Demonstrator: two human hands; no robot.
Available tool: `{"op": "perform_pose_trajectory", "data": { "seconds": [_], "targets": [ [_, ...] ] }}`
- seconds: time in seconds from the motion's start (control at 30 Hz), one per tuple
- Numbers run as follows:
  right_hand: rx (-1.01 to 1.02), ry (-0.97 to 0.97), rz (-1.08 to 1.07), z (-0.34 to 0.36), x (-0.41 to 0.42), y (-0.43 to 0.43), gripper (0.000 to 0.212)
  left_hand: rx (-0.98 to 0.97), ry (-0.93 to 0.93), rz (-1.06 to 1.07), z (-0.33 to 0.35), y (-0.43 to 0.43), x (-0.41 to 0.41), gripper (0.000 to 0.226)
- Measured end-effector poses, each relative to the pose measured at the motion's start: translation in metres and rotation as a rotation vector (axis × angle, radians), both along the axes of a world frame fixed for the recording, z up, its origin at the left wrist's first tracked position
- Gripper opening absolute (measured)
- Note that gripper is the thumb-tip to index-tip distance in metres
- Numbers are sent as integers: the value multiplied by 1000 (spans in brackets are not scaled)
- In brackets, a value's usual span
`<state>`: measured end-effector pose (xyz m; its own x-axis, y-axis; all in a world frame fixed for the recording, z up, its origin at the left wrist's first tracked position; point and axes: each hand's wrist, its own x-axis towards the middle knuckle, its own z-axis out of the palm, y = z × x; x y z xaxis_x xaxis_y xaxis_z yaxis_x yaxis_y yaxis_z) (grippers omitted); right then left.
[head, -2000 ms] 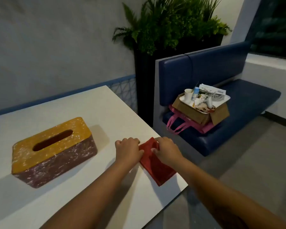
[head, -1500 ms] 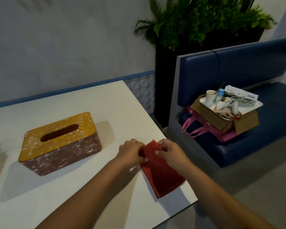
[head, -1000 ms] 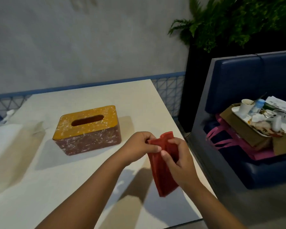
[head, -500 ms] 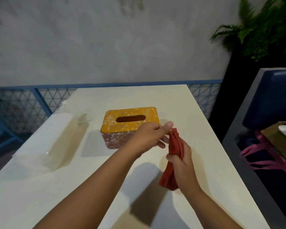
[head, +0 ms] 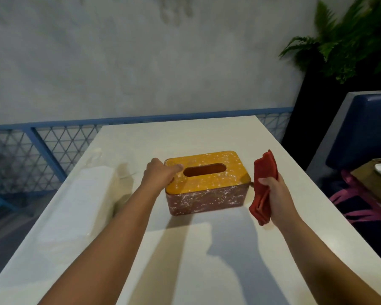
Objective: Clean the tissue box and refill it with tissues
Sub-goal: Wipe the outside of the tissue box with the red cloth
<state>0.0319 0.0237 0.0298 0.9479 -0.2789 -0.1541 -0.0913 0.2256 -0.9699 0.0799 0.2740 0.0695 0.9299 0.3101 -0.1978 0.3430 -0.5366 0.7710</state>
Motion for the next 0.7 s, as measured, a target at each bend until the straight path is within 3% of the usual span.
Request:
{"op": "perform_pose_trajectory", "data": {
  "seconds": [0.1, 0.3, 0.37, 0.43, 0.5, 0.6, 0.7],
  "targets": [
    [-16, 5, 16, -5, 0, 8, 51, -22, -1, -53, -8, -4, 7, 64],
    [-89, 17, 54, -5, -6, 13, 32, -4, -21, -12, -20, -7, 18, 82],
    [-161, 39, 54, -3, -8, 13, 12, -40, -35, -2, -22, -5, 19, 74],
    [-257, 33, 44, 2, -6, 11, 6, -71, -53, 7, -23, -5, 18, 51],
    [-436, -42, 32, 7, -2, 7, 14, -114, -71, 29, -25, -4, 18, 36],
    [-876, -154, 78, 21, 7, 3, 35, -152, -75, 47, -29, -4, 19, 50],
    [-1418, -167, 121, 28, 10, 14, 36, -164, -84, 58, -29, -6, 18, 60]
  ]
}}
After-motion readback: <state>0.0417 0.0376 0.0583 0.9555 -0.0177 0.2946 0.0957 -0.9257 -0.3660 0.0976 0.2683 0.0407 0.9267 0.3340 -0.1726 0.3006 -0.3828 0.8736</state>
